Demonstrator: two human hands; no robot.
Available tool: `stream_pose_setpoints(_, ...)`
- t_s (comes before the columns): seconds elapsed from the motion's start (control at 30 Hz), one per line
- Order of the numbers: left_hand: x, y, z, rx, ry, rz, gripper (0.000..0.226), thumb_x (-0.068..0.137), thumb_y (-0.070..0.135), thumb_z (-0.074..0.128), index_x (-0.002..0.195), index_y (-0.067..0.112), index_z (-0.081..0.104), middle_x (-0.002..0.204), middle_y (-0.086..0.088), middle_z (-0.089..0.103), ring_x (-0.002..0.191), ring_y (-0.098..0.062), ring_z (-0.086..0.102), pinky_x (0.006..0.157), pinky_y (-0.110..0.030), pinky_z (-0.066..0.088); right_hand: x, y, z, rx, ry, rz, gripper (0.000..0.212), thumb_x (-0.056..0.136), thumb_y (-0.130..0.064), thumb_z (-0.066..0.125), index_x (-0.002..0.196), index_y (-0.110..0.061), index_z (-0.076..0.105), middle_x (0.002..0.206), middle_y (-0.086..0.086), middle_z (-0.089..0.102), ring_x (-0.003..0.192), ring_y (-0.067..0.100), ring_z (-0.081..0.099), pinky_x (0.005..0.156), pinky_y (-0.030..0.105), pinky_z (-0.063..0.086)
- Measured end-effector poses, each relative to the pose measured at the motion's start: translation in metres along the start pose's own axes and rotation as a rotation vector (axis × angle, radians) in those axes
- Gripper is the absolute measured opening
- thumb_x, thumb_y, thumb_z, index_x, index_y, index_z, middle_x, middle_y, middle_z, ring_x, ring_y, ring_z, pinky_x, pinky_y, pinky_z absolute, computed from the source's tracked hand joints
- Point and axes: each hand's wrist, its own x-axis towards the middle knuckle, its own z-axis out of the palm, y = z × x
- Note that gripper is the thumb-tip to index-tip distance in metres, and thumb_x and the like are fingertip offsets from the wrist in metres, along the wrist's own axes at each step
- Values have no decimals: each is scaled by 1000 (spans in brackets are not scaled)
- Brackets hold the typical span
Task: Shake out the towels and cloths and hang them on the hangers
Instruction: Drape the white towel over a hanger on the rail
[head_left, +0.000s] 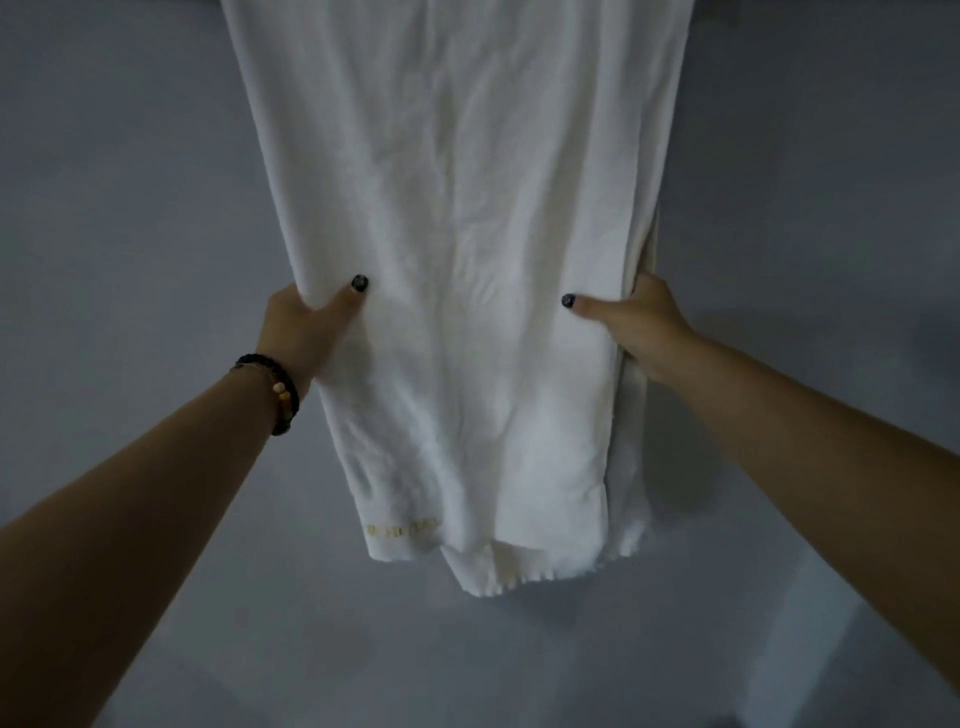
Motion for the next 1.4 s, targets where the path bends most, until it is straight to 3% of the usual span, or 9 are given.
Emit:
stream_pose_setpoints(0.1,-17,-19,4,13,15,-66,30,83,37,73,106,21,62,95,11,66,86,-7,64,70,-27,53,-13,20,3,-28,67,-1,40,73,-21,83,107,-8,67,99,3,71,89,17,69,84,35,57)
stream_pose_setpoints(0.27,-54,-68,13,78,-50,-262,38,82,39,73,110,16,62,102,2,65,93,-20,63,83,-37,53,-45,65,-8,-84,22,119,40,68,-18,86,103,-12,68,101,5,71,86,16,69,82,30,56)
stream_pose_setpoints(0.43,-91,-120,28,125,-86,-371,44,84,37,70,116,8,62,108,-4,64,96,-23,60,82,-36,50,-69,113,-26,-200,108,205,35,74,-23,82,101,-5,70,101,13,71,89,25,69,85,42,57)
stream_pose_setpoints(0.53,-101,-136,43,104,-62,-393,34,85,38,69,107,12,63,103,-3,65,92,-23,61,81,-36,51,-74,123,-42,-283,203,153,32,82,-30,74,101,-5,70,95,10,70,91,28,69,84,45,57)
stream_pose_setpoints(0.73,-114,-162,78,81,-96,-420,27,87,37,67,99,13,64,94,-1,66,82,-18,63,65,-25,49,-95,150,-68,-402,139,205,37,83,-31,74,109,-5,69,96,7,66,88,21,63,78,31,51)
stream_pose_setpoints(0.97,-114,-190,102,89,-113,-458,32,86,37,69,101,10,64,97,-4,66,87,-23,62,75,-32,51,-101,173,-87,-444,188,269,34,83,-34,73,96,-3,70,91,11,69,86,29,67,80,41,56)
stream_pose_setpoints(1.1,-99,-199,106,155,-105,-419,41,86,38,69,111,7,60,102,-1,63,89,-21,59,74,-31,48,-94,176,-81,-445,184,284,36,84,-35,72,100,-3,70,92,10,68,85,26,65,76,33,53)
stream_pose_setpoints(1.27,-92,-205,105,108,-21,-327,50,83,24,74,117,12,40,111,-1,51,96,-19,52,81,-34,47,-86,193,-70,-447,197,330,42,83,-37,72,98,2,69,95,16,70,87,30,66,75,37,54)
stream_pose_setpoints(1.4,-98,-210,104,46,-185,-351,57,83,33,73,130,18,43,116,6,55,100,-14,54,77,-28,46,-78,195,-66,-423,208,376,42,84,-39,71,97,1,68,95,16,69,89,33,66,77,39,55)
